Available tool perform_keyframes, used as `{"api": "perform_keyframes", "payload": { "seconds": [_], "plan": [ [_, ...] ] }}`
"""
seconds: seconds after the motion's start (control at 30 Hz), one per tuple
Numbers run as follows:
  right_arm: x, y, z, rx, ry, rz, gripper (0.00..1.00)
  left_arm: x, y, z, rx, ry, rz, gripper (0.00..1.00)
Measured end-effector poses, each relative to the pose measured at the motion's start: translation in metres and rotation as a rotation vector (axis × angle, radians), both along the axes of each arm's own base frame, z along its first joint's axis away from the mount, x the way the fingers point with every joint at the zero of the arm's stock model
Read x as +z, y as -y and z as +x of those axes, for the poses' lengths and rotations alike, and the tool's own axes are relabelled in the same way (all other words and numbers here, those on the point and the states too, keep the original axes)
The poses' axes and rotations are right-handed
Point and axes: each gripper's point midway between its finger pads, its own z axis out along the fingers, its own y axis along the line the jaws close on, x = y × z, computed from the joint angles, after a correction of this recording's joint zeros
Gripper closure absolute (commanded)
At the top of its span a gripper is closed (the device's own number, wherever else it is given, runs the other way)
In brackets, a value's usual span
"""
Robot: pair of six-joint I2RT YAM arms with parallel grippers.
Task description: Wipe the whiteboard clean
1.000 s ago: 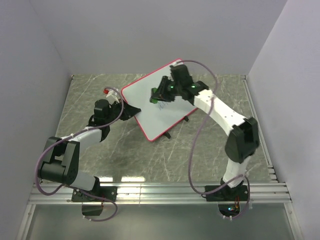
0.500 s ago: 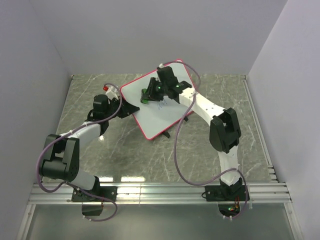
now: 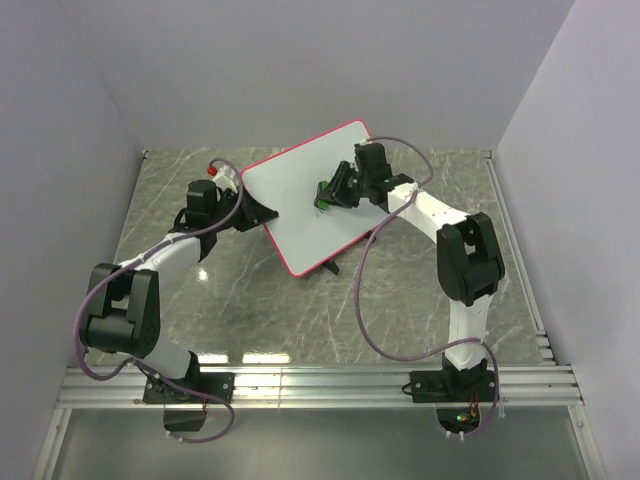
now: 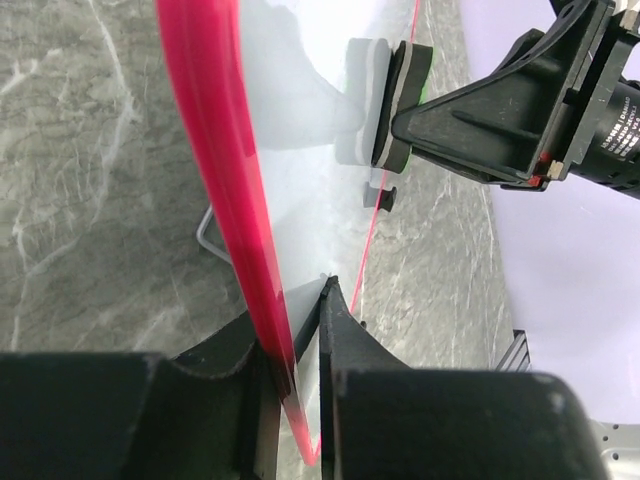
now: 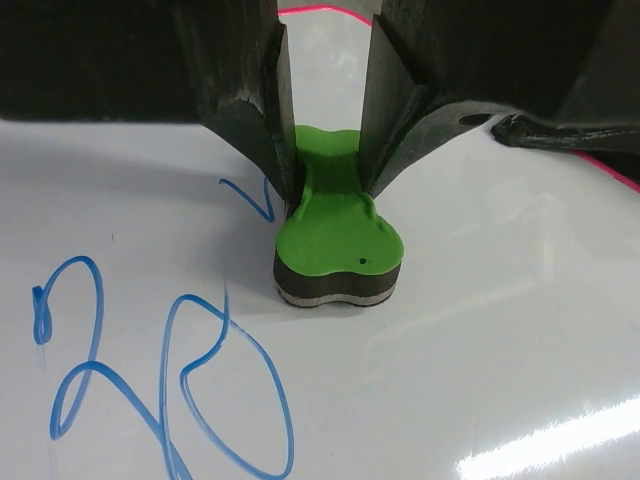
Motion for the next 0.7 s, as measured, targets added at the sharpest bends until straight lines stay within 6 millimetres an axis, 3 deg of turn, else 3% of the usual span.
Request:
{"api": "perform_keyframes", "payload": {
  "seconds": [0.23,0.5,0.7],
  "plan": [
    [-0.006,0.006,-0.003,-0.041,0.0,-0.001,1.0,0.001,0.0,0.004,-0.018,-0.01,0.015,1.0],
    [-0.04,0.044,-0.027,-0.146,-0.149,-0.08,1.0,0.002,-0.001,0.006,-0.035,0.001,0.039,1.0],
    [-0.038,0.042,-0.026,-0.149,-0.203,-0.101,1.0,0.001,-0.002,0.007,-0.039,-0.001,0.045,1.0]
  ]
}}
